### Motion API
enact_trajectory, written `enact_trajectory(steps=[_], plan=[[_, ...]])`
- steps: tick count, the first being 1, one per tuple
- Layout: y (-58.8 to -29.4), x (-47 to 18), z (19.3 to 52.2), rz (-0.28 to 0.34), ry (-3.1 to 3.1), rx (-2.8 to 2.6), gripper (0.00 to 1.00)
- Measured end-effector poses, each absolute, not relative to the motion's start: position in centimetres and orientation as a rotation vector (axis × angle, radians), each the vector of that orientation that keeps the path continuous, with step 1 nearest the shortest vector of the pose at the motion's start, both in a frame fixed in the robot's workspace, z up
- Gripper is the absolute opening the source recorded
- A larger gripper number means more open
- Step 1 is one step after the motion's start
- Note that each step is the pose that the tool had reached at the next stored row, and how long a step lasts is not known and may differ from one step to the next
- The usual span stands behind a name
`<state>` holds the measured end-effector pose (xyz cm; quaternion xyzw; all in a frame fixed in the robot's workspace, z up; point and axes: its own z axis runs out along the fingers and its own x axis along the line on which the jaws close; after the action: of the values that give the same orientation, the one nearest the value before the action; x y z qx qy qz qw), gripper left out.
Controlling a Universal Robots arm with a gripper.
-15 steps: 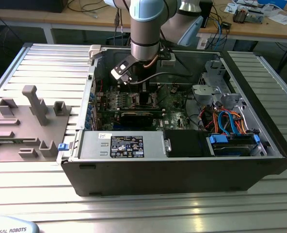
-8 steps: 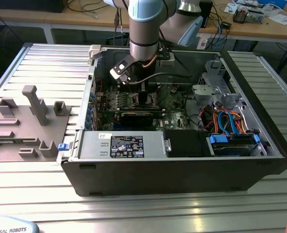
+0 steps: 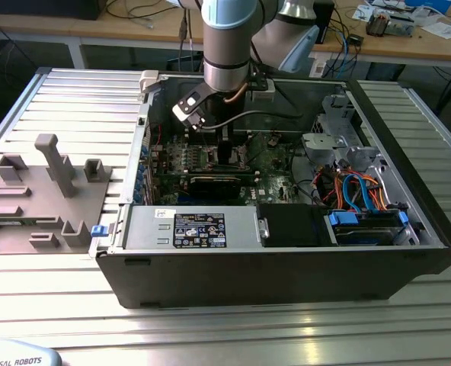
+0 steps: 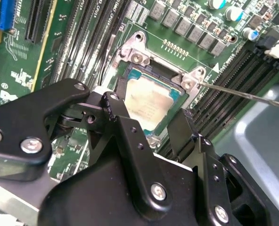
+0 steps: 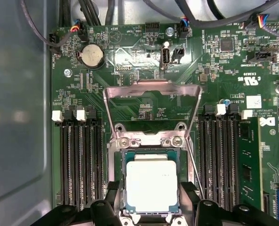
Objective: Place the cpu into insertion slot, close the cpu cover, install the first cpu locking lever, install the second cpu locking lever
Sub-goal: 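Place the cpu into insertion slot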
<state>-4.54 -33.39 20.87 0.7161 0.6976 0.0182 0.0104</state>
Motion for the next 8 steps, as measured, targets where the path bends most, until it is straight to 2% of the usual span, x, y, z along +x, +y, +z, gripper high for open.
enact_trajectory(steps=[6, 7, 8], plan=[[-33.39, -4.52, 21.11, 0.055, 2.177, 2.235, 0.62], [-33.39, -4.52, 21.11, 0.055, 2.177, 2.235, 0.6], [-33.39, -4.52, 21.11, 0.055, 2.177, 2.235, 0.54]])
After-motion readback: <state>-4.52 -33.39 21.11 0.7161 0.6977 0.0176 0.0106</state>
